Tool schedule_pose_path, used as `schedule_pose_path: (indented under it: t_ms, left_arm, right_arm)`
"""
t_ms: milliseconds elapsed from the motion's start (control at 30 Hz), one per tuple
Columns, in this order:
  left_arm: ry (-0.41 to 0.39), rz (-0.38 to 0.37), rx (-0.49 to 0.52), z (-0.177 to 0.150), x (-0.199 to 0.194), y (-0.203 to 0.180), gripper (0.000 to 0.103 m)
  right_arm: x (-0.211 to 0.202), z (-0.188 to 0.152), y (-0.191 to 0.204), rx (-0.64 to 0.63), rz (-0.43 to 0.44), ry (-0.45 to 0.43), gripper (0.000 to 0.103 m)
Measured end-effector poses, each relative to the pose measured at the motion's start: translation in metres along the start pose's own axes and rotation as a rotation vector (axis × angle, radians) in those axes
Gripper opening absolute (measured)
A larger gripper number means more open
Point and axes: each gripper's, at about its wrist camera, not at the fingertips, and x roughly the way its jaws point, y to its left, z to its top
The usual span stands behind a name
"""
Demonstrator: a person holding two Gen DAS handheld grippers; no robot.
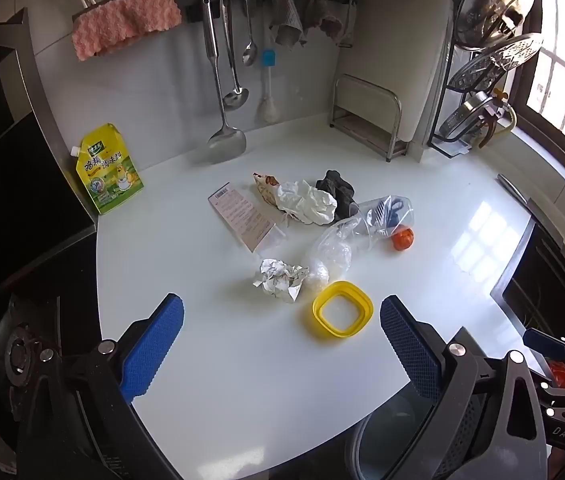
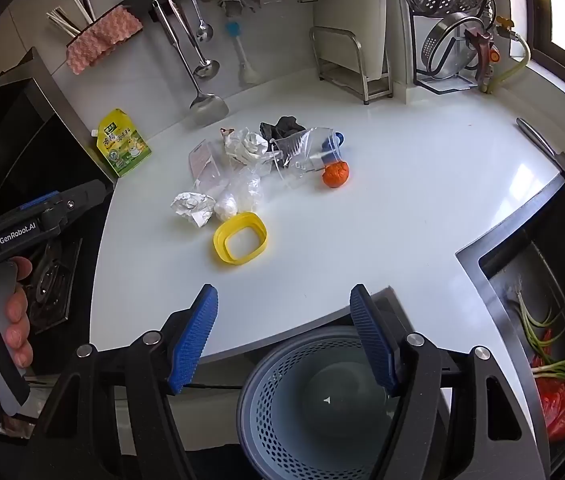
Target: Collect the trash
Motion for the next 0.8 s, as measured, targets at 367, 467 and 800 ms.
schedule_pose_path:
  t_ms: [367, 467, 800]
  left_arm:
    - [0.010, -0.006, -0.001, -0.004, 0.007, -0.001, 0.097]
    - [0.018, -0.010, -0.006, -0.007, 0.009, 0.001, 0.097]
    - [0.050, -0.010, -0.024, -0.011, 0.016, 0.007, 0.097]
  right_arm:
    - [-0.002, 0.001, -0.001, -0.001, 0.004, -0.001, 0.066]
    - [0.002, 0.001, 0.001, 0.004, 0.000, 0.005, 0.066]
    - [0.011, 0.003, 0.006, -0.005, 0.010, 0.018, 0.066]
